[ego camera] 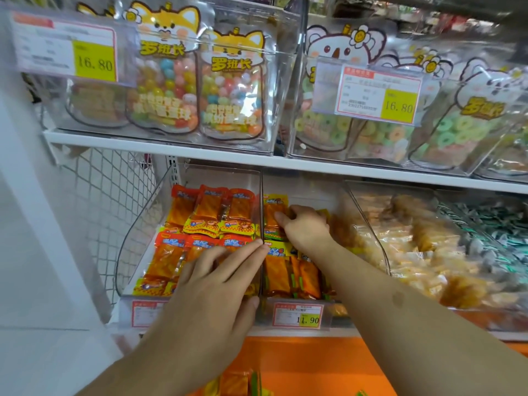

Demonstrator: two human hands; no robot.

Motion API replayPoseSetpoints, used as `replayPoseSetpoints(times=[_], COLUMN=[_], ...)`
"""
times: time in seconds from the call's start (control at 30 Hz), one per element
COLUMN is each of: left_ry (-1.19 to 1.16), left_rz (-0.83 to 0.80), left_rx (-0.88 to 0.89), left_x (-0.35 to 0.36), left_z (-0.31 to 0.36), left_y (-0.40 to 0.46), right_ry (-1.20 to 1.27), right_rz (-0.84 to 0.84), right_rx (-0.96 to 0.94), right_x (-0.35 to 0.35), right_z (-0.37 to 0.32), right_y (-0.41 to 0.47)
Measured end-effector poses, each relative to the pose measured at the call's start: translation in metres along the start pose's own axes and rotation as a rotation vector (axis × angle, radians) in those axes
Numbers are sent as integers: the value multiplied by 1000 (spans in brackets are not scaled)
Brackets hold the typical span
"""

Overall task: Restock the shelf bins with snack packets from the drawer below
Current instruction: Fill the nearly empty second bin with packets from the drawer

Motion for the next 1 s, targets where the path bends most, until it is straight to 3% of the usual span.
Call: replayPoseSetpoints(times=[0.23,0.47,0.6,0.7,0.87,1.0], left_ry=[-110,-271,-395,-361,-220,-170], left_rz=[28,12,-144,-300,-526,-710], left_rx=[-42,8,13,-77,-245,-355], left_x=[-1,-6,23,65,137,195], left_z=[12,32,35,21,-12,-41], left_y=[-13,-55,-96,-129,-166,-183], right_ry=[125,384,428,255,-50,-228], right_rz=[34,209,54,-81,-611,-876], right_rx=[-96,-360,-382,-275,-237,-267], right_x=[-41,-81,-48,12,95,145], right_z=[-6,-20,-4,34,104,153], right_y=[-56,-194,-261,-290,-314,-319])
Point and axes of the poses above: each hand's wrist, its own y-axis towards the middle knuckle, its own x-axis out of the palm, z = x × y, the point moved 1 cm from there along y, towards the middle knuckle, and after that the axes turned 7 degrees about -x, right-handed, at the moved point
